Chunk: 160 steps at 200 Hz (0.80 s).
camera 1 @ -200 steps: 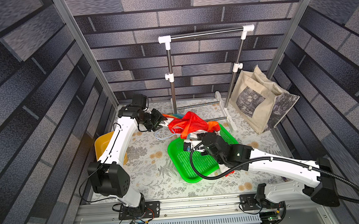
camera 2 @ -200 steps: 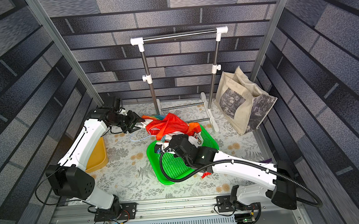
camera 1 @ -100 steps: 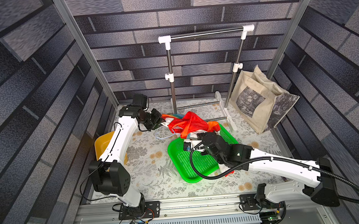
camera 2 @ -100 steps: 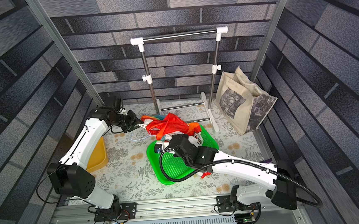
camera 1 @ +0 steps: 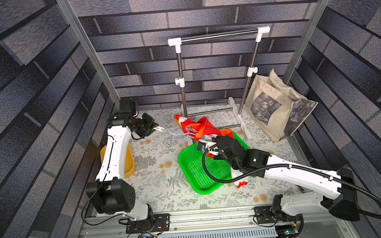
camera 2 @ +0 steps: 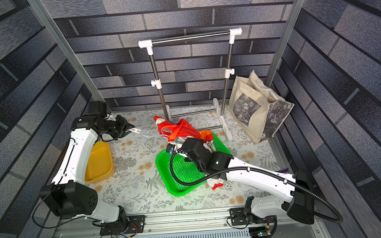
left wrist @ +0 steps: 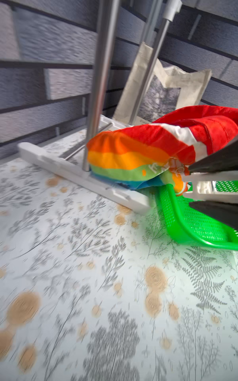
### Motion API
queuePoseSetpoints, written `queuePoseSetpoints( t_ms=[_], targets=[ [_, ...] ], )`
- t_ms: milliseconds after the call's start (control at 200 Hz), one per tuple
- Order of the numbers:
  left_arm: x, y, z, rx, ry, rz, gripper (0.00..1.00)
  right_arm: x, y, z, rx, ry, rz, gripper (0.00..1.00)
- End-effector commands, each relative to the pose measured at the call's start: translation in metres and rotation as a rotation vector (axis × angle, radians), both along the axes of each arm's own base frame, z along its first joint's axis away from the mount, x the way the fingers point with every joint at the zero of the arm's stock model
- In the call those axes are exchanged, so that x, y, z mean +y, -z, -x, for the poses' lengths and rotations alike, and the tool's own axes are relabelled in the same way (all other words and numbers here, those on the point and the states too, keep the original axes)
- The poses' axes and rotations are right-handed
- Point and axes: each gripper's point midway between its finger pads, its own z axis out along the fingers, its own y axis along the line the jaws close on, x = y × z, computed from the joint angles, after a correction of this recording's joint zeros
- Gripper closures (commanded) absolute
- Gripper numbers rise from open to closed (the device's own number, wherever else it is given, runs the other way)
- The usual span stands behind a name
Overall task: Remove the clothespins securing jackets to the hanger
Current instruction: Remove the clothespin from the hanger, then place the clothespin in the storage box.
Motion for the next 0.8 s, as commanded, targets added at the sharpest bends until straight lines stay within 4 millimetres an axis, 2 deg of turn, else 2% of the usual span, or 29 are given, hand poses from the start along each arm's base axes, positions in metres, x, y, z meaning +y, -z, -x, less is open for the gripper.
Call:
queuePoseSetpoints(
  t_ms=[0, 65, 160, 255, 321, 481, 556, 581, 606, 651, 661, 671, 796],
  targets=[
    [0.05, -0.005, 0.037, -0.005, -0.126, -0.093, 0.75, -0.009, -0.024, -0.006, 0.024, 0.085, -0.166, 1.0],
    [0.076, 0.006, 0.047, 0.015, -0.204, -0.146, 0.74, -0.008, -0.021, -0.008, 0.043, 0.1, -0.179, 1.0],
    [0.119, 0.032, 0.06, 0.087, -0.323, -0.319, 0.74, -0.007, -0.018, -0.011, 0.06, 0.122, -0.208, 1.0],
    [0.149, 0.056, 0.064, 0.154, -0.404, -0.411, 0.74, -0.005, -0.019, -0.014, 0.076, 0.144, -0.239, 1.0],
    [0.171, 0.064, 0.069, 0.208, -0.454, -0.5, 0.74, -0.006, -0.021, -0.014, 0.083, 0.157, -0.256, 1.0],
    [0.207, 0.079, 0.07, 0.288, -0.5, -0.654, 0.71, -0.012, -0.022, -0.013, 0.102, 0.186, -0.275, 1.0],
    [0.219, 0.089, 0.07, 0.342, -0.507, -0.702, 0.65, -0.015, -0.023, -0.013, 0.106, 0.199, -0.271, 1.0],
    [0.222, 0.091, 0.071, 0.362, -0.512, -0.714, 0.6, -0.016, -0.024, -0.013, 0.106, 0.202, -0.272, 1.0],
    [0.223, 0.094, 0.07, 0.371, -0.511, -0.719, 0.49, -0.017, -0.025, -0.013, 0.105, 0.207, -0.273, 1.0],
    [0.225, 0.096, 0.07, 0.38, -0.514, -0.727, 0.17, -0.019, -0.027, -0.013, 0.102, 0.213, -0.273, 1.0],
    [0.225, 0.096, 0.07, 0.381, -0.515, -0.728, 0.07, -0.019, -0.028, -0.013, 0.102, 0.215, -0.273, 1.0],
    [0.225, 0.096, 0.07, 0.381, -0.516, -0.728, 0.02, -0.02, -0.028, -0.013, 0.102, 0.217, -0.273, 1.0],
    [0.219, 0.086, 0.065, 0.317, -0.495, -0.737, 0.0, -0.022, -0.03, -0.014, 0.114, 0.229, -0.286, 1.0]
  ],
)
